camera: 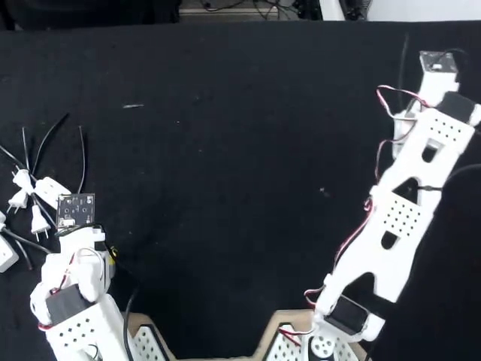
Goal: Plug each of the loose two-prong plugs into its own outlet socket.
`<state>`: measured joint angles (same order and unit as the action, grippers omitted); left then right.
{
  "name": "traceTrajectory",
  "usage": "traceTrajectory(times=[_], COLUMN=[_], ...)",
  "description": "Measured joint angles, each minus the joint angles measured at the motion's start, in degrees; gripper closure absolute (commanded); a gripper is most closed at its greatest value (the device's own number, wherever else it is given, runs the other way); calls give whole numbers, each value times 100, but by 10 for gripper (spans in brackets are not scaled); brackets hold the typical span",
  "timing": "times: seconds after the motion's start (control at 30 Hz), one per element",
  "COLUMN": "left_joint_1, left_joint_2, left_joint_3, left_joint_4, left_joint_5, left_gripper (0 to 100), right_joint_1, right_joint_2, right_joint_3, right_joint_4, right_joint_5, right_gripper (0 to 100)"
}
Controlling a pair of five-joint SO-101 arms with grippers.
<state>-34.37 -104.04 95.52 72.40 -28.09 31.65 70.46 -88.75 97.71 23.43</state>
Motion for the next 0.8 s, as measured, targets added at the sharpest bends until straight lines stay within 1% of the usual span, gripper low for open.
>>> traceTrajectory(times=[0.1, 0.27, 0.4, 0.47, 0.63, 0.8], left_joint_1=[0, 0, 0, 0, 0, 0], left_joint_2=[0, 0, 0, 0, 0, 0], left_joint_3=[0, 0, 0, 0, 0, 0], left_joint_4=[0, 0, 0, 0, 0, 0], left_joint_5=[0, 0, 0, 0, 0, 0], left_gripper=[766, 766, 766, 766, 766, 766], right_joint_1=[149, 193, 308, 369, 396, 404], right_joint_2=[0, 0, 0, 0, 0, 0], right_joint_3=[0, 158, 492, 563, 571, 571], right_joint_4=[70, 149, 105, 9, -88, -167], right_joint_5=[53, 624, 862, 967, 1134, 1152], right_gripper=[987, 986, 985, 956, 840, 833])
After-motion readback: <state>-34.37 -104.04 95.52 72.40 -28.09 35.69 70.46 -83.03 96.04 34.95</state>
